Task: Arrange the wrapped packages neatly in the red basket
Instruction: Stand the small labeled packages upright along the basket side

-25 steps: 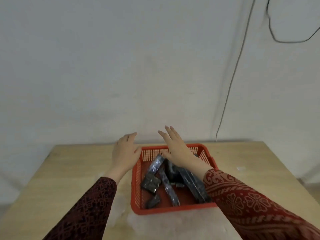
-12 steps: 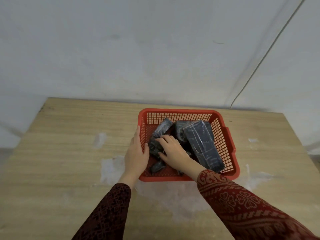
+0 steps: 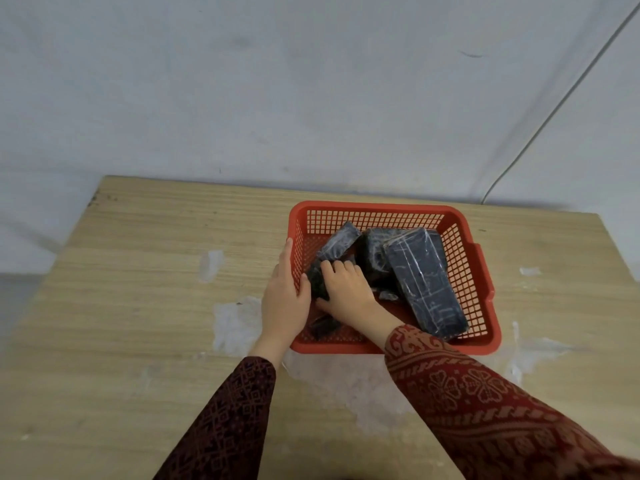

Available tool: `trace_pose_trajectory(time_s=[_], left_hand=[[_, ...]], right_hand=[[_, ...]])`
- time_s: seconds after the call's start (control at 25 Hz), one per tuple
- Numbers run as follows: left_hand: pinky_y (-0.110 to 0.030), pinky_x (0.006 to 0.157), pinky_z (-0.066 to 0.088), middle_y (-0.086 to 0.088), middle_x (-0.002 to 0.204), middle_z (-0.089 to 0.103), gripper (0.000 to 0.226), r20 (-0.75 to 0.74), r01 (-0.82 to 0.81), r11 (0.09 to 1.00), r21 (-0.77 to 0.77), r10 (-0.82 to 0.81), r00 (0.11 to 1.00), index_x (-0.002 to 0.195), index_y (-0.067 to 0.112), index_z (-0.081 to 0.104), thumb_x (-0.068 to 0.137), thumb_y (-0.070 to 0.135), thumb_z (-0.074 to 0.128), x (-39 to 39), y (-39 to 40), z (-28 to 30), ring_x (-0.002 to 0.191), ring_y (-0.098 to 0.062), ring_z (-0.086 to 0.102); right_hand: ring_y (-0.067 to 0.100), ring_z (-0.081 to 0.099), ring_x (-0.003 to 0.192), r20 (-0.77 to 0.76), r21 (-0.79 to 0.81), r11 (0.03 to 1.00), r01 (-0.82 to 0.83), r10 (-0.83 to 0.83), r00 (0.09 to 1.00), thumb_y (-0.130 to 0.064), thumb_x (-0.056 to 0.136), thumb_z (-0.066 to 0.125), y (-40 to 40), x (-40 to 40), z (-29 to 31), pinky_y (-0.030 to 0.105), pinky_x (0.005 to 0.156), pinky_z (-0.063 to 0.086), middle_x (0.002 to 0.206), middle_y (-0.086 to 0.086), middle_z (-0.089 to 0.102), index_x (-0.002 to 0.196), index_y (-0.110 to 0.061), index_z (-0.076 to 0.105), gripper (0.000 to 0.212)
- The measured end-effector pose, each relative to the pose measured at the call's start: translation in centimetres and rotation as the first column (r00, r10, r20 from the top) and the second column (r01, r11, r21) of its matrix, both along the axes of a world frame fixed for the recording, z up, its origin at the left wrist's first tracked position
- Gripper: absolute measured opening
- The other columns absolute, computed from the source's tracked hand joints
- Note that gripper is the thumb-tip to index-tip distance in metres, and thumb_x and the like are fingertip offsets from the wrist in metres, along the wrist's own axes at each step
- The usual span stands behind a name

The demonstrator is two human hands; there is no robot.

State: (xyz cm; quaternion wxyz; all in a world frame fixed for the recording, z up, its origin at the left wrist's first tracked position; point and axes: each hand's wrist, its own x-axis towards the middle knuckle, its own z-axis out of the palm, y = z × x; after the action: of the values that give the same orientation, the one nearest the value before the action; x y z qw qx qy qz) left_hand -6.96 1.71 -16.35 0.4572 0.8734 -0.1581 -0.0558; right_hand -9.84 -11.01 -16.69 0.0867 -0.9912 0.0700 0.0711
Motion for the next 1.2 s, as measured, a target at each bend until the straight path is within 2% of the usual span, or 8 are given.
trace_pose_trajectory(time_s=[0.16,0.28,0.4,0.52,0.64,0.92,1.04,1.2], left_hand=[[-0.020,0.094,0.037,0.000,0.150,0.040,0.065,0.002,0.009,1.000,-0.013,-0.009,1.000,0.152,0.027,0.017,0.095,0.017,0.047,0.0,0.1,0.1,0.129,-0.017,0.046],[-0.020,0.092,0.037,-0.001,0.149,0.042,0.065,-0.005,0.006,1.000,-0.013,-0.006,1.000,0.152,0.028,0.016,0.096,0.018,0.047,-0.1,0.0,0.1,0.128,-0.017,0.047],[-0.020,0.090,0.039,-0.001,0.147,0.044,0.067,-0.009,0.003,1.000,-0.023,-0.003,1.000,0.152,0.029,0.016,0.095,0.016,0.048,-0.1,0.0,0.2,0.125,-0.017,0.050],[-0.020,0.088,0.041,-0.003,0.144,0.047,0.069,0.004,-0.001,1.000,-0.031,0.001,1.000,0.152,0.029,0.016,0.094,0.013,0.049,-0.1,0.1,0.3,0.121,-0.018,0.053],[-0.021,0.087,0.043,-0.004,0.143,0.048,0.070,0.003,0.002,1.000,-0.028,-0.002,1.000,0.152,0.030,0.015,0.094,0.012,0.049,-0.2,0.1,0.4,0.117,-0.019,0.056],[-0.017,0.088,0.038,-0.003,0.145,0.047,0.069,-0.009,0.002,0.999,-0.036,-0.002,1.000,0.152,0.031,0.015,0.095,0.014,0.048,-0.2,0.2,0.4,0.120,-0.020,0.053],[-0.018,0.085,0.040,-0.003,0.140,0.051,0.068,-0.009,-0.003,0.999,-0.037,0.003,1.000,0.152,0.032,0.015,0.095,0.014,0.048,-0.2,0.2,0.4,0.114,-0.019,0.056],[-0.019,0.082,0.043,-0.004,0.137,0.052,0.068,-0.008,-0.016,0.999,-0.030,0.016,1.000,0.152,0.033,0.016,0.094,0.015,0.048,-0.2,0.2,0.2,0.110,-0.020,0.058]], right_hand=[[0.028,0.055,0.068,-0.118,0.480,0.854,0.202,-0.166,0.979,-0.029,0.091,0.045,-2.1,0.0,1.9,0.040,0.062,0.046,0.079,0.013,0.059,0.093,-0.005,0.051,0.025],[0.019,0.044,0.055,-0.224,0.591,0.734,0.335,-0.250,0.942,-0.020,0.098,0.037,-4.1,0.6,3.5,0.033,0.050,0.036,0.072,0.011,0.053,0.099,0.006,0.055,0.032],[0.038,0.058,0.077,-0.227,0.631,0.707,0.319,-0.225,0.948,-0.020,0.099,0.032,-5.3,1.2,4.4,0.038,0.064,0.045,0.086,0.023,0.059,0.112,0.008,0.055,0.038],[0.035,0.061,0.093,-0.219,0.703,0.652,0.284,-0.182,0.959,-0.027,0.098,0.044,-5.7,2.0,5.1,0.040,0.073,0.050,0.096,0.009,0.062,0.110,-0.003,0.061,0.031],[0.021,0.057,0.108,-0.148,0.557,0.823,0.110,-0.031,0.988,-0.027,0.092,0.058,-6.3,4.3,5.4,0.033,0.086,0.047,0.121,0.006,0.063,0.115,-0.013,0.061,0.027],[0.029,0.061,0.095,0.160,0.330,0.933,-0.142,0.094,0.983,-0.002,0.087,0.056,-6.3,8.6,5.1,0.033,0.077,0.044,0.104,0.012,0.068,0.104,-0.009,0.058,0.019],[0.032,0.062,0.093,0.108,0.199,0.958,-0.208,0.190,0.976,-0.001,0.087,0.052,-6.0,8.7,3.8,0.040,0.075,0.049,0.105,0.012,0.068,0.105,-0.012,0.057,0.022],[0.031,0.062,0.098,-0.020,0.294,0.945,-0.146,0.159,0.987,-0.008,0.091,0.054,-6.4,9.6,3.3,0.043,0.084,0.050,0.109,0.013,0.068,0.112,-0.013,0.059,0.023]])
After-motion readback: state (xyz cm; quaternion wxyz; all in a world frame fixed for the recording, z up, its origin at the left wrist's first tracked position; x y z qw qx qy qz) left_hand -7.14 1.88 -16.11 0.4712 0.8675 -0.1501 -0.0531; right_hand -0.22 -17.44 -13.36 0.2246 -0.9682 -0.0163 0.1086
